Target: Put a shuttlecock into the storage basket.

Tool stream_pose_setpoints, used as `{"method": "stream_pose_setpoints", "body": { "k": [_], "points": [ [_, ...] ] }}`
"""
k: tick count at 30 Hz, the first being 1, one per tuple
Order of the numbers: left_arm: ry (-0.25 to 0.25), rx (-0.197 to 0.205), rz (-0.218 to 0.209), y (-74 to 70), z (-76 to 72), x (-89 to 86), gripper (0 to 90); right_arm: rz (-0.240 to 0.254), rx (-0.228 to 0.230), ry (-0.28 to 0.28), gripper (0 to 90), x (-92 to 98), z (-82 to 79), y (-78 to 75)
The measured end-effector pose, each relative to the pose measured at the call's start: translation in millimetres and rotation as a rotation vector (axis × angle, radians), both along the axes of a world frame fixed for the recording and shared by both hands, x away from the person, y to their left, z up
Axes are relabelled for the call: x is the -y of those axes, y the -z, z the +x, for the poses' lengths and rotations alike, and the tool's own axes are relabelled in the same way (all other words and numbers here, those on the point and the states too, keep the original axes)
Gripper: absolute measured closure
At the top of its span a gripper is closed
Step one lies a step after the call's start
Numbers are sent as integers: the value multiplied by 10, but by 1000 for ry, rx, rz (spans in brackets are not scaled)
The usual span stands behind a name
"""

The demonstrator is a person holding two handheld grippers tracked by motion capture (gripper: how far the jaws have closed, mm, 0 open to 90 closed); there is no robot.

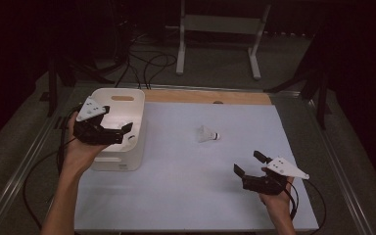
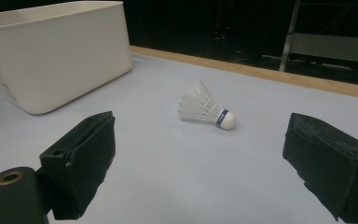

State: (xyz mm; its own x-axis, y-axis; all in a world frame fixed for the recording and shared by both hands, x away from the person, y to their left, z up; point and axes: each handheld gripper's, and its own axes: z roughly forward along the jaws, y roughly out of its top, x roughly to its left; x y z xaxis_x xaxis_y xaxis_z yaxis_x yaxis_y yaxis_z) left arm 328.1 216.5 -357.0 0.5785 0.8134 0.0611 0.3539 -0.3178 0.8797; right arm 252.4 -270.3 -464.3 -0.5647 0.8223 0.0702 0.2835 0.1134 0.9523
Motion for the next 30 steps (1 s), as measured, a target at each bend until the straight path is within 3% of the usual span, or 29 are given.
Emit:
{"method": "stream_pose_setpoints", "body": {
  "k": [12,30],
  "points": [
    [15,-6,-21,14,7,78,80,7,5,2,93,5,0,-4],
    [36,-4,-15,60,33,251,70,7,3,3,93,4,-2,-5]
  ]
}}
